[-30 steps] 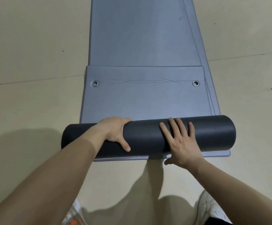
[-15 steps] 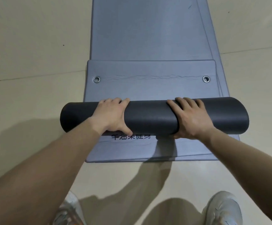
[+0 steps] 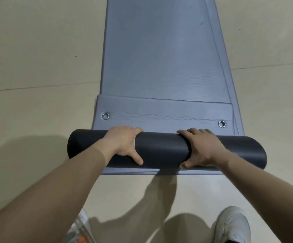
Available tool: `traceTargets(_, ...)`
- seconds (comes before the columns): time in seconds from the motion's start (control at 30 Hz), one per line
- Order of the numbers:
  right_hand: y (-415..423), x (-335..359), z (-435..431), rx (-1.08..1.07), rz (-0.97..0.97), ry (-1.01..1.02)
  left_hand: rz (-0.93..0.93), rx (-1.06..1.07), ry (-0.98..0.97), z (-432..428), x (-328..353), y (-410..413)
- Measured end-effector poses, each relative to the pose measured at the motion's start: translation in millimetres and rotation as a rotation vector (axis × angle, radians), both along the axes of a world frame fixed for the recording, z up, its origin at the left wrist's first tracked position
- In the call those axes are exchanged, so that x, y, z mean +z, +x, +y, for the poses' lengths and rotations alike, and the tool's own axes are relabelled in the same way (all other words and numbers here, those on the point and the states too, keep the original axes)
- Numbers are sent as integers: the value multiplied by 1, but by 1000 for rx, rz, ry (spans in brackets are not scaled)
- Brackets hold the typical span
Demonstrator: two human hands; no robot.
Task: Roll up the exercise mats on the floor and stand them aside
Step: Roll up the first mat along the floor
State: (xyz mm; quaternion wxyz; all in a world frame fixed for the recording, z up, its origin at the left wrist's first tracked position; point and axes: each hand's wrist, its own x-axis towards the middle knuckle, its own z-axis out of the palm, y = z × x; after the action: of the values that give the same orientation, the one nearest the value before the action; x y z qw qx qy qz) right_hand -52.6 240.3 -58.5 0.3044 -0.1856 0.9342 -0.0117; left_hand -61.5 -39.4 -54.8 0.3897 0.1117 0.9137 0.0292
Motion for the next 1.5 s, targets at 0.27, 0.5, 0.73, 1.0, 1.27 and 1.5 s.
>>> traceTargets(0.27,-12,-5,-3,73,215,65,448,221,-75,12,1,45)
traceTargets(0.5,-17,-25,-9,89,268,195,369,155,-86,15,-27,-5)
traceTargets(0.73,-81,-39,2,135,379,64,489,-51,-139,13,-33,-47)
traceTargets(1.0,-102,-1,-18,106,135,85,384,-63,-25,-2,-14,-74)
traceTargets(1.27,26,-3,-137,-75,18,-57,351,395,-133,-101,6,45)
traceTargets(1.5,61,-3,-298,-287,-112,-179,212,1586,711,-155,-24,118)
